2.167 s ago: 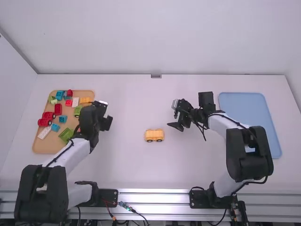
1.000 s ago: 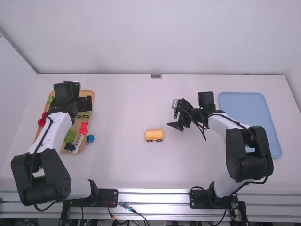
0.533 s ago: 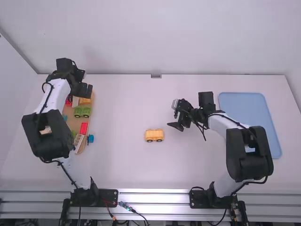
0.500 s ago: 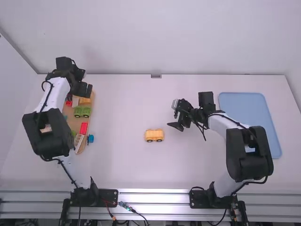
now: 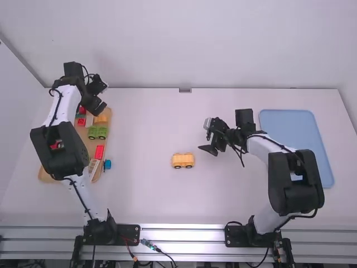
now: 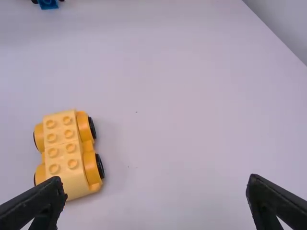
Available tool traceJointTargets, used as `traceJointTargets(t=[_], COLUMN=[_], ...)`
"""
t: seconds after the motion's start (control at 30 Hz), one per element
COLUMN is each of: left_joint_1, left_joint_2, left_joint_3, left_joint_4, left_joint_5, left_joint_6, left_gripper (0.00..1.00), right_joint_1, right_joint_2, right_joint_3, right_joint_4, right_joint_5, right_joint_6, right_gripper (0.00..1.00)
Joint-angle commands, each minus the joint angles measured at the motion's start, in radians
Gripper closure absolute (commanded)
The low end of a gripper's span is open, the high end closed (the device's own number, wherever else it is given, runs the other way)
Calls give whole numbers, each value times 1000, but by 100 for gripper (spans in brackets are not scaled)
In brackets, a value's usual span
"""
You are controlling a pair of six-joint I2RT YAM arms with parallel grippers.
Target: Assemble lego blocks to make yellow taxi
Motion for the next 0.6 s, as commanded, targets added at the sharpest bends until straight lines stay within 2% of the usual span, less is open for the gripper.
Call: traceJointTargets(t=[0.0, 0.2, 0.37, 0.57], left_joint_1=[11, 17, 26, 65], left_joint_2=[42, 50, 50, 51], left_joint_3=[-32, -66, -84, -113], left_joint_4=[7, 27, 63, 85], left_joint_5=[-9, 0, 7, 128], left_joint_6=[135, 262, 245, 225], left_gripper=[1, 1, 1, 1], right_joint_1=[0, 2, 2, 0], right_joint_2=[-24, -24, -24, -24], right_joint_3=[15, 15, 15, 15], right_joint_4=[-8, -30, -34, 8], right_joint_5=[-6, -6, -9, -5], right_joint_6=[1, 0, 20, 116], right_gripper=[0, 1, 1, 1])
